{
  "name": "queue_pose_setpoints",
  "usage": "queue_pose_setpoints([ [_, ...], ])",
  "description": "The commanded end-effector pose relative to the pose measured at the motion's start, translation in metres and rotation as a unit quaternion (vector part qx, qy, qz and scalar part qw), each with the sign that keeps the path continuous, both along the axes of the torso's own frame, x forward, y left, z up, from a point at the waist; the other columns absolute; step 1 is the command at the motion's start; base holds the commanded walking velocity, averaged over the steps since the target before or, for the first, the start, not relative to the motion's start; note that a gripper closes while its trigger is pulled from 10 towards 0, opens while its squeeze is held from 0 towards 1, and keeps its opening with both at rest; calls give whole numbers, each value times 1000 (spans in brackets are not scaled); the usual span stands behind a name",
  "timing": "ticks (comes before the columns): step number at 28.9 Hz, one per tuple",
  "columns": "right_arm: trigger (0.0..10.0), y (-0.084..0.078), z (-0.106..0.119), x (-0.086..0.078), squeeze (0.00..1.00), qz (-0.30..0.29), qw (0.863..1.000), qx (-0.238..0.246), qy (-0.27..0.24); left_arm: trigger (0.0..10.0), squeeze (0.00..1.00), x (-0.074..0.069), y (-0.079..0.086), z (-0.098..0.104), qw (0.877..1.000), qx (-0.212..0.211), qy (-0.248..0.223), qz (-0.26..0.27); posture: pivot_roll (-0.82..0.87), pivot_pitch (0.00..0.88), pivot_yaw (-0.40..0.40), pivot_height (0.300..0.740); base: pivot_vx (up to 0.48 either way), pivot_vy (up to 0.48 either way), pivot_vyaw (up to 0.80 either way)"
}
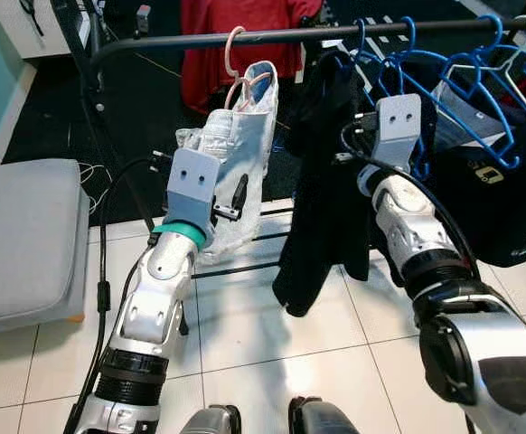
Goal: Hang hanger
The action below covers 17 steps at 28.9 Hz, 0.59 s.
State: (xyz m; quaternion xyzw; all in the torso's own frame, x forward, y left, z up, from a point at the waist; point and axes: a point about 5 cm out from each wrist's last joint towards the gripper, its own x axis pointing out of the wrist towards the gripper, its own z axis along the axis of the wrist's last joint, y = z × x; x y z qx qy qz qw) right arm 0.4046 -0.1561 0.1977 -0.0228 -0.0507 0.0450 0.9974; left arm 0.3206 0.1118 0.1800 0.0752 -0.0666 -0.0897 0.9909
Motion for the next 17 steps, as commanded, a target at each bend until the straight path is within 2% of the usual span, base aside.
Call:
queue_pose_setpoints([
  [1, 10000, 3, -6, 0, 0, 2, 1000, 3, 19, 10000, 0, -3, 1, -3, 1000, 3, 7, -1, -13, 68, 75, 740, 0, 0, 0],
  [6, 10000, 5, -9, -1, 0, 4, 1000, 4, 16, 10000, 0, -3, 1, -3, 1000, 4, 6, -2, -18, 69, 78, 740, 0, 0, 0],
  [10, 10000, 5, -8, -4, 0, -2, 1000, 24, -4, 10000, 0, -3, 1, -3, 1000, 4, 6, -4, -18, 69, 78, 740, 0, 0, 0],
  [17, 10000, 2, -9, -3, 0, -5, 1000, 28, -3, 10000, 0, -3, -1, -3, 1000, 3, 7, -5, -26, 74, 78, 740, 0, 0, 0],
])
